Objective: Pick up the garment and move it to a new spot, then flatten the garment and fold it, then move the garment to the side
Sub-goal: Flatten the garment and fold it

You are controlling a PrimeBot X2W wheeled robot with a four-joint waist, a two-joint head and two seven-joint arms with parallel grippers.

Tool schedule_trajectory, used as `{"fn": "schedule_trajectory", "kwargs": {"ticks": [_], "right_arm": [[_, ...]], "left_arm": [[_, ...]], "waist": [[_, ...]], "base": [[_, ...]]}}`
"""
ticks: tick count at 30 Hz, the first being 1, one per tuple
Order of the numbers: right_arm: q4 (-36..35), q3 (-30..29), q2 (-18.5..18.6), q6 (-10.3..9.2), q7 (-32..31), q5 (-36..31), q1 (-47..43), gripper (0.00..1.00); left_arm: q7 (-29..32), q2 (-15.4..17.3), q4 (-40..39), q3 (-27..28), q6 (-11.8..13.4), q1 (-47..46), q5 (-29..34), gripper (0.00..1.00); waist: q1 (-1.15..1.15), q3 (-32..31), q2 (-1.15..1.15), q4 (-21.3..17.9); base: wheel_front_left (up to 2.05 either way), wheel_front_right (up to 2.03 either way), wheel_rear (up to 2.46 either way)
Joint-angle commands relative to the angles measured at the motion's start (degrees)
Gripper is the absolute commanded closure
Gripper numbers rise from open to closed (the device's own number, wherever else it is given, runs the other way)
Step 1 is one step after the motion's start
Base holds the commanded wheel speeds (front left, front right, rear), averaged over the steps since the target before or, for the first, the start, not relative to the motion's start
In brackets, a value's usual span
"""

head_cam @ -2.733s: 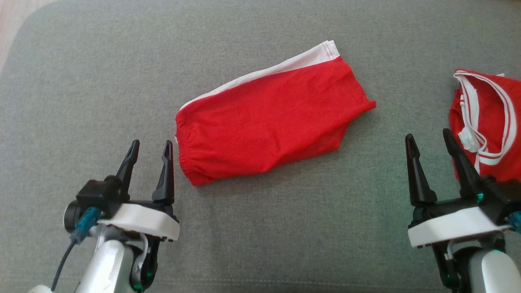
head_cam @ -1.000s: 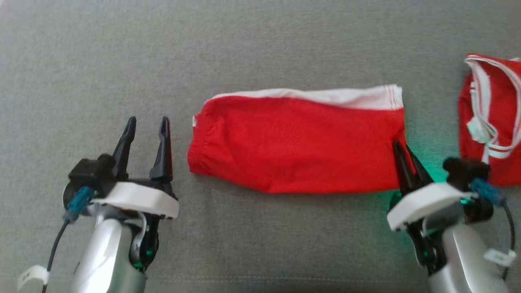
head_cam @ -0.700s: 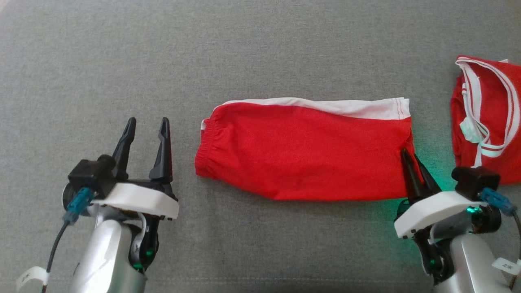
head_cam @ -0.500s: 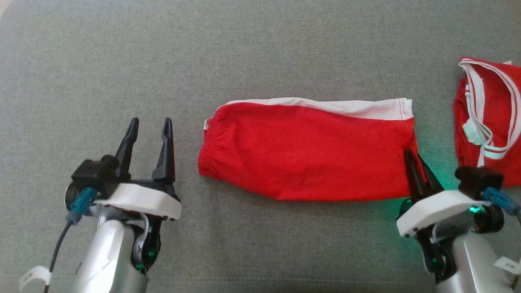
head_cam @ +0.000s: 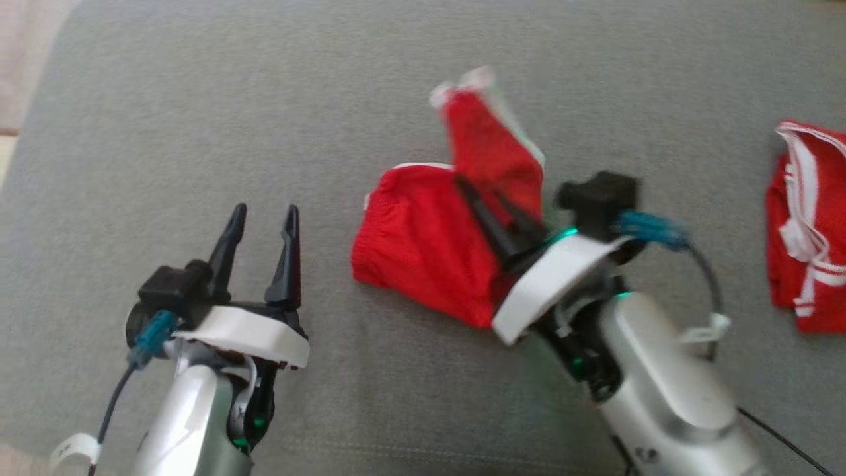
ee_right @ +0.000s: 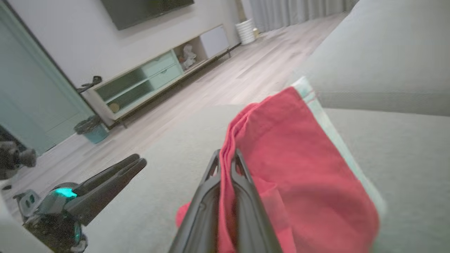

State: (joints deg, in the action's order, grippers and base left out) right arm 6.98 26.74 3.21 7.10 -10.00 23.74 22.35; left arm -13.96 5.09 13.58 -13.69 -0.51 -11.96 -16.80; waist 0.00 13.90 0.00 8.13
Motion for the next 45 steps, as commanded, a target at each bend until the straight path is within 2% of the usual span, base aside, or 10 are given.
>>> {"fn": "schedule_trajectory", "kwargs": {"ticks": [1, 10, 11, 12, 20, 25, 29, 30, 36, 45], "right_arm": [[0.07, 3.26, -0.33, 0.39, 0.32, 1.97, 2.12, 1.0], [13.35, 13.59, -0.33, 0.39, 6.12, 12.01, 6.71, 0.96], [14.34, 14.35, -0.33, 0.39, 6.9, 12.69, 7.22, 0.52], [15.09, 14.98, -0.33, 0.39, 7.89, 13.18, 7.78, 0.0], [15.12, 16.6, -0.33, 0.39, 17.66, 14.66, 11.86, 0.0], [14.13, 5.63, -0.34, 0.39, 21.79, 6.76, 10.47, 0.0], [10.73, -5.12, -0.34, 0.39, 20.3, -2.64, 5.23, 0.0], [10.73, -5.12, -0.34, 0.39, 20.3, -2.64, 5.23, 0.0], [-0.55, -17.98, -0.33, 0.39, 14.5, -13.46, -6.77, 0.0], [-12.78, -23.66, -0.33, 0.39, 9.16, -15.22, -18.63, 0.0]], "left_arm": [[-0.21, 0.48, -1.11, 1.5, -0.11, -1.54, -0.26, 0.0], [-0.5, -0.22, 0.36, -0.07, -0.37, -2.11, -0.59, 0.0], [-0.54, -0.2, 0.47, -0.05, -0.37, -2.13, -0.61, 0.0], [-0.57, -0.17, 0.56, -0.02, -0.35, -2.14, -0.63, 0.0], [-0.78, 0.65, 0.2, 0.7, 0.46, -1.62, -0.39, 0.0], [-0.84, 1.87, -0.97, 1.2, 1.1, -0.98, 0.0, 0.0], [-0.87, 2.92, -2.31, 1.54, 1.64, -0.56, 0.57, 0.0], [-0.87, 2.92, -2.31, 1.54, 1.64, -0.56, 0.57, 0.0], [-0.82, 4.22, -3.99, 1.81, 2.43, 0.57, 1.17, 0.0], [0.03, 5.5, -5.98, 1.5, 3.07, 2.2, 1.51, 0.0]], "waist": [[0.0, -0.28, 0.0, 1.72], [0.0, 0.11, 0.0, 5.75], [0.0, 0.15, 0.0, 5.77], [0.0, 0.19, 0.0, 5.74], [0.0, -0.47, 0.0, 2.87], [0.0, -1.15, 0.0, -0.4], [0.0, -1.38, 0.0, -2.26], [0.0, -1.38, 0.0, -2.26], [0.0, -2.04, 0.0, -4.08], [0.0, -2.58, 0.0, -5.28]], "base": [[0.0, 0.0, 0.0], [0.0, 0.0, 0.0], [0.0, 0.0, 0.0], [0.0, 0.0, 0.0], [0.0, 0.0, 0.0], [0.0, 0.0, 0.0], [0.0, 0.0, 0.0], [0.0, 0.0, 0.0], [0.0, 0.0, 0.0], [0.0, 0.0, 0.0]]}}
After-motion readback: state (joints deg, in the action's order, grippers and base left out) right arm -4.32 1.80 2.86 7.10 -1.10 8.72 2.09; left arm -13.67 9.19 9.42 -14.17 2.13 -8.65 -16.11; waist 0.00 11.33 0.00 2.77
